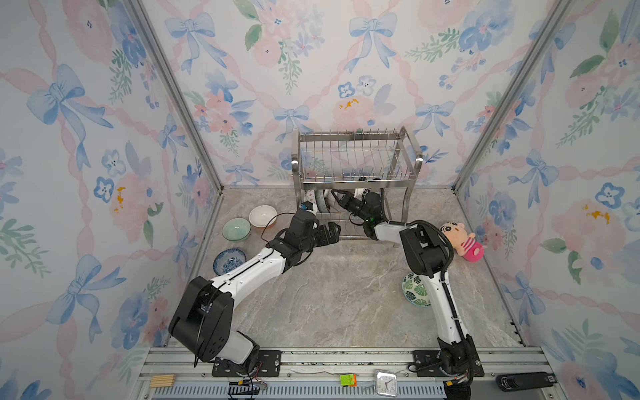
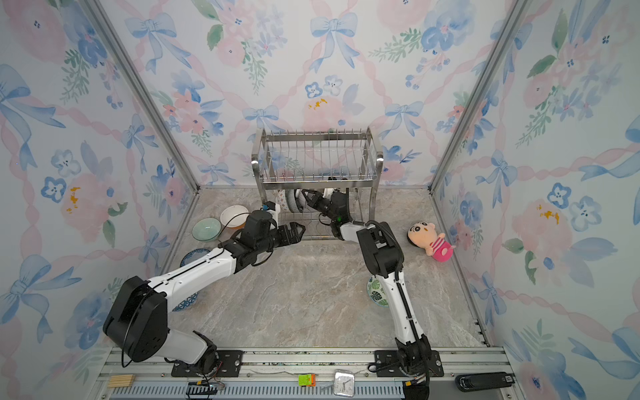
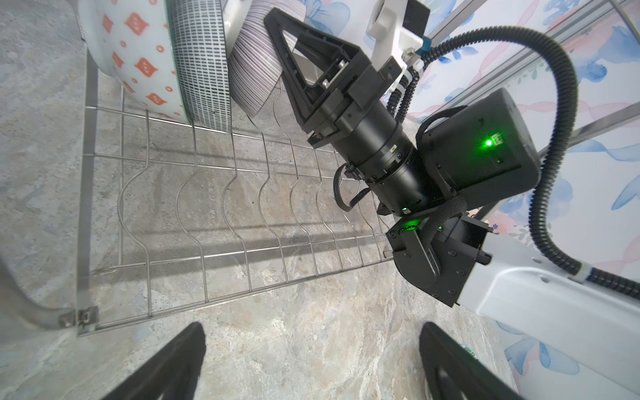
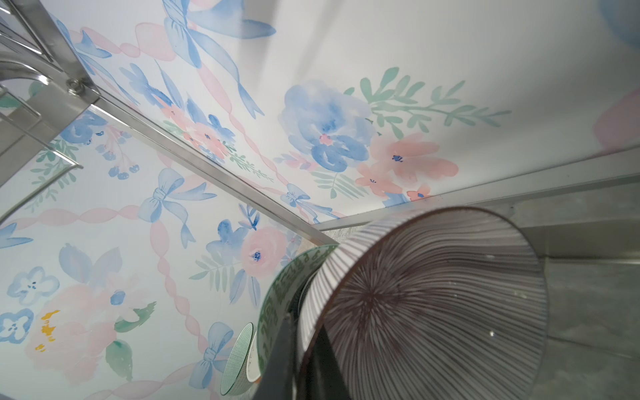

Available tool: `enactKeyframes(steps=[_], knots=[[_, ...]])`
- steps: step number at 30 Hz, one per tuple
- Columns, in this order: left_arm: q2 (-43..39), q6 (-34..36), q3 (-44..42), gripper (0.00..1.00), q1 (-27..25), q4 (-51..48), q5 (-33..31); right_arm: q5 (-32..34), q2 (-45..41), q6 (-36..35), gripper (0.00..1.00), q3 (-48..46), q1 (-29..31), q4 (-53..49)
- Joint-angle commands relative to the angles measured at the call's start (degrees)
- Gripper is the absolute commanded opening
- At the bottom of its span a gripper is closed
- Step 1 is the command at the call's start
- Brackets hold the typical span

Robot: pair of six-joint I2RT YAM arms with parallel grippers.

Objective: Load the bowls into the dish rack
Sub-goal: 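Lower the pink-striped bowl upright beside the dark blue-black bowl with the right gripper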

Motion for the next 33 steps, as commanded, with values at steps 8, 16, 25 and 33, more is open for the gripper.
enactKeyframes(steps=[8, 16, 25, 33], knots=[[0.3, 0.0, 1.3, 0.98, 1.0, -0.6, 1.1, -2.4, 1.7, 2.2, 0.03, 3.3, 0.5, 4.3], [-0.1, -0.1, 1.3, 0.98, 1.6, -0.5, 1.3, -3.7, 1.0, 2.1, 0.04, 1.8, 0.3, 4.6], [-0.1, 0.0, 1.2, 0.98, 1.6, -0.6, 1.4, -4.9, 1.0, 1.9, 0.06, 1.0, 0.0, 4.2], [-0.1, -0.1, 1.3, 0.98, 1.7, -0.6, 1.7, -5.6, 0.4, 0.8, 0.07, 0.7, -0.4, 2.4]])
